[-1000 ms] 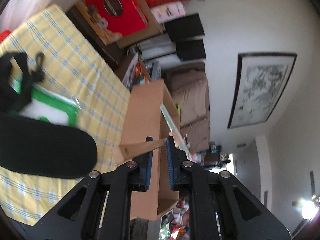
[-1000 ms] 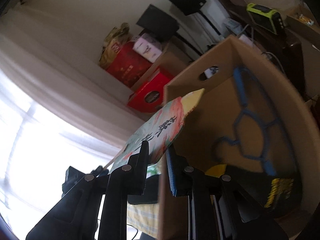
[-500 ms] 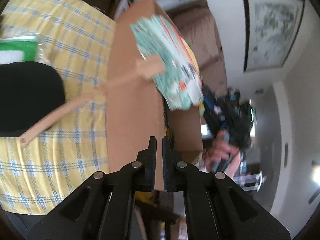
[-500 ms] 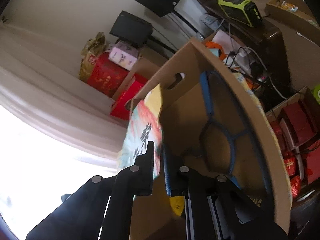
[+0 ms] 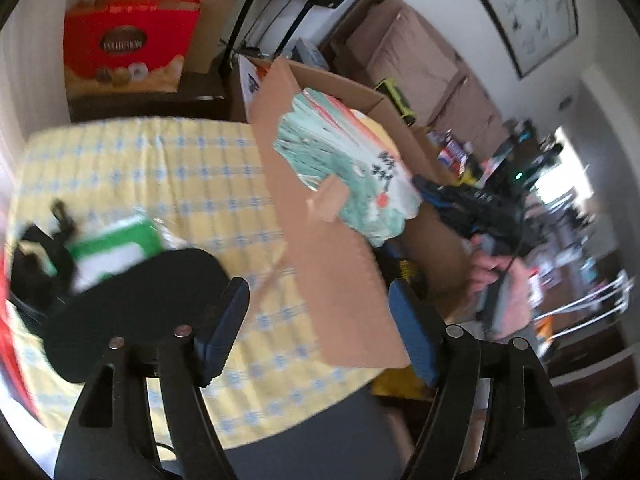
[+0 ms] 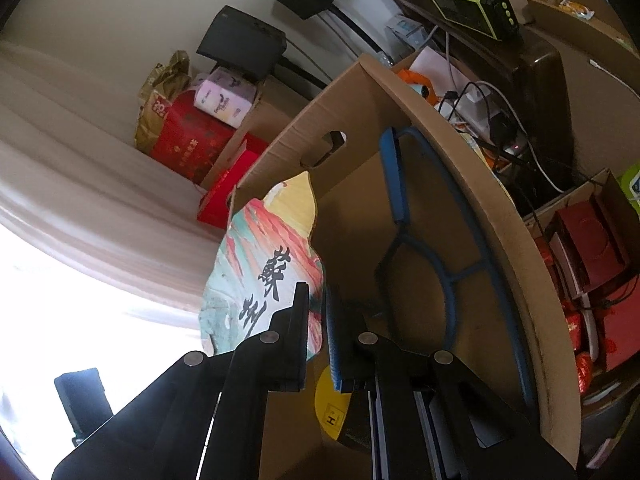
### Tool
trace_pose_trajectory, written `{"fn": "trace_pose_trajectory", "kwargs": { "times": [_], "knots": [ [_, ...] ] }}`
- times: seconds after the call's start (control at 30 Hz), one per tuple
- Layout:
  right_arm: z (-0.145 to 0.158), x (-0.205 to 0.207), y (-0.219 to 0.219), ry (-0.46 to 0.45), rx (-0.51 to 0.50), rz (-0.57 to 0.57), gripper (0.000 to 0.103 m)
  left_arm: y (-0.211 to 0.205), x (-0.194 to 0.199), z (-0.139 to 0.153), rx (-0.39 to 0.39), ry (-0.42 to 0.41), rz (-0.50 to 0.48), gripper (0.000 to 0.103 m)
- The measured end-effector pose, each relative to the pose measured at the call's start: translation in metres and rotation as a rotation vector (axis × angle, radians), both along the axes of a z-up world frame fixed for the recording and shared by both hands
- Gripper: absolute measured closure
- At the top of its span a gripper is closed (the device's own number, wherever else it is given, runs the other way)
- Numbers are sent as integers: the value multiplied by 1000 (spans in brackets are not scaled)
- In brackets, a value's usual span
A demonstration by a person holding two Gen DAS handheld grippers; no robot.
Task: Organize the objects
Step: 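Carry the fan over the cardboard box with the left tool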
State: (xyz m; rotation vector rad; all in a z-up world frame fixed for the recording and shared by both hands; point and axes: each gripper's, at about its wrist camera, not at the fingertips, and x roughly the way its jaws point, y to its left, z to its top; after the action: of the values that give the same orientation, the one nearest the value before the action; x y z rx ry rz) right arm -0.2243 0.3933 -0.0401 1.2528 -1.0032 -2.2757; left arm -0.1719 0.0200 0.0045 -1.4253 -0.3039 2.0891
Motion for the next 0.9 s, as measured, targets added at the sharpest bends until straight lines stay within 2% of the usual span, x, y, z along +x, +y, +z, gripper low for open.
{"fn": "trace_pose_trajectory", "kwargs": {
  "times": [0.07, 0.13, 0.27, 0.37, 0.4, 0.43, 0.47, 0.5, 0.53, 0.63, 0.8, 0.9],
  "knots": [
    [0, 0, 1, -2, 5, -2, 94, 6, 1, 0, -105, 38, -53, 32],
    [0, -1, 1, -4, 8, -4, 94, 9, 1, -7, -170, 53, -82, 33],
    [1, -2, 0, -8, 20, 0, 94, 19, 3, -19, -256, 76, -115, 33],
    [1, -4, -3, -15, 30, 7, 94, 26, 2, -28, -299, 86, -130, 37],
    [1, -4, -4, -18, 33, 13, 94, 29, 1, -31, -308, 83, -135, 45],
    [1, -5, -5, -21, 37, 18, 94, 31, 0, -34, -314, 75, -142, 59],
    [2, -5, -6, -22, 37, 20, 94, 33, 0, -38, -317, 60, -152, 66],
    [2, -5, -6, -23, 35, 22, 93, 34, -2, -42, -322, 48, -154, 84],
    [2, -5, -6, -25, 30, 22, 93, 34, -1, -46, -318, 36, -156, 91],
    [3, -2, -4, -24, 17, 4, 91, 36, -1, -51, -298, 21, -151, 92],
    [11, 6, -13, -6, -2, 31, 80, 46, 4, -54, -253, 8, -163, 94],
    [9, 8, -26, -18, -5, 63, 80, 60, 8, -51, -252, 20, -196, 96]
  ]
}}
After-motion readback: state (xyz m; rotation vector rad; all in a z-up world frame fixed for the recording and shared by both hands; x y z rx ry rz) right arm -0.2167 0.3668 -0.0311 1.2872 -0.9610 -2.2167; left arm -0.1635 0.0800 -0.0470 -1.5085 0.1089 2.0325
